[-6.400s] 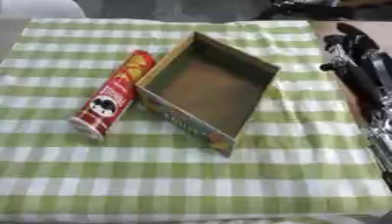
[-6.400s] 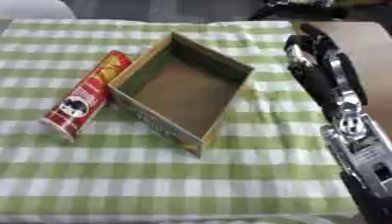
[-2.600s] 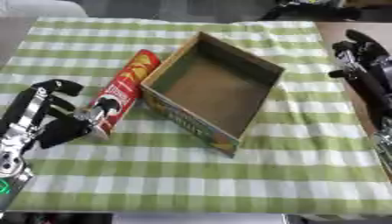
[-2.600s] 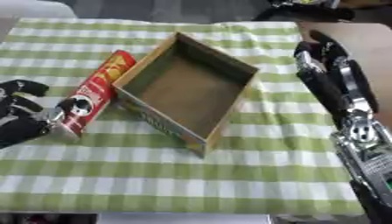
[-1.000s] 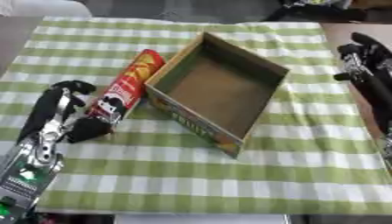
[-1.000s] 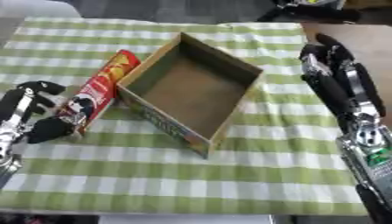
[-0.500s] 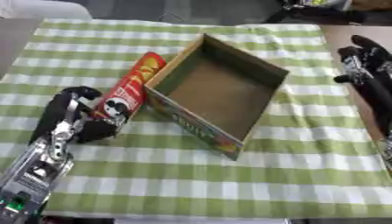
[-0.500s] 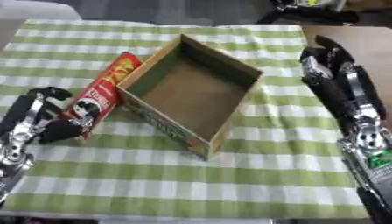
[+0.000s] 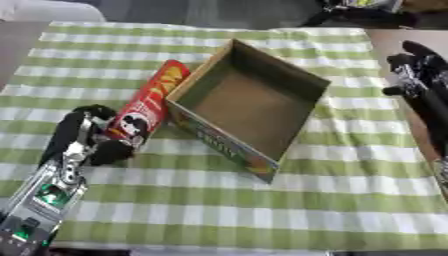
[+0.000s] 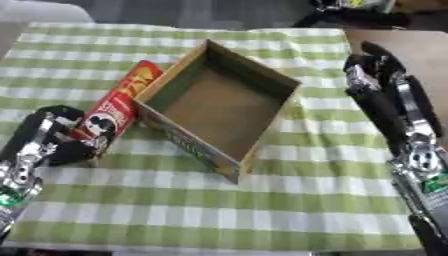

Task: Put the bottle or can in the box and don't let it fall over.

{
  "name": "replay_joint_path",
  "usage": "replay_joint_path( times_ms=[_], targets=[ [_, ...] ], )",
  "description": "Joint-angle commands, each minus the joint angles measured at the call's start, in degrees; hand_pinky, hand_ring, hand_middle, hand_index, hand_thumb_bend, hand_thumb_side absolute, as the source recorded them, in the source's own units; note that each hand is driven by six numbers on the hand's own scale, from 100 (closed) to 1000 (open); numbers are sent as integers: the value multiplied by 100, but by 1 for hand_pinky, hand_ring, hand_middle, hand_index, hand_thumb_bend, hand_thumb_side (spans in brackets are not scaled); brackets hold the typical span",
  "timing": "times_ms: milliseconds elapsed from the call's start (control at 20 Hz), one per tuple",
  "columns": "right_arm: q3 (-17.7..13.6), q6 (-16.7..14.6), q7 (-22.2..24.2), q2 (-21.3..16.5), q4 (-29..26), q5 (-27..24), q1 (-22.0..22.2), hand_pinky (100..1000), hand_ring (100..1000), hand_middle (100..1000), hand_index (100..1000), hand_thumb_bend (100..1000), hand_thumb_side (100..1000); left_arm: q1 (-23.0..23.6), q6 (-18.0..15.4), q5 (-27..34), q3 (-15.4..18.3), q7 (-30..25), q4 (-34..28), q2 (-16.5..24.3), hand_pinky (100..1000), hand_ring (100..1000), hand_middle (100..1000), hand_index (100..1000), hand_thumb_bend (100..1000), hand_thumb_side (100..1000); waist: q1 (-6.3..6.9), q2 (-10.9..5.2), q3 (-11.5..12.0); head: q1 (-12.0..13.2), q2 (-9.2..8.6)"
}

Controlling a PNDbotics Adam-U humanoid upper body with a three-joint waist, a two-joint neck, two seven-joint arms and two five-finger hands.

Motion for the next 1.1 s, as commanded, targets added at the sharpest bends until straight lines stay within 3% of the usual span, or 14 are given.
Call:
replay_joint_path(
  times_ms=[50, 400, 700, 950, 1100],
  targets=[
    [-33, -17, 10, -68, -107, -29, -57, 683, 920, 792, 937, 100, 673, -74, -24, 50, -12, 13, -8, 41, 509, 618, 702, 751, 501, 309, -67, -38, -4, 15, -44],
    [-43, -24, 8, -55, -93, -32, -48, 683, 921, 793, 937, 100, 673, -62, -35, 77, -64, -48, -2, 42, 436, 584, 682, 737, 493, 223, -58, -46, -11, 15, -41],
    [-51, -34, 7, -46, -82, -37, -44, 683, 921, 793, 937, 100, 673, -56, 16, 79, -87, -120, 54, 31, 433, 586, 674, 738, 495, 176, -47, -45, -23, 15, -47],
    [-60, -44, 1, -38, -81, -39, -45, 683, 921, 793, 937, 100, 674, -44, 58, 70, -134, -129, 217, 12, 453, 599, 684, 756, 511, 245, -44, -41, -31, 13, -44],
    [-65, -48, -2, -35, -80, -40, -44, 683, 921, 792, 936, 100, 674, -51, 34, 8, -205, -179, 349, 5, 528, 645, 705, 774, 532, 301, -45, -39, -34, 17, -44]
  ],
)
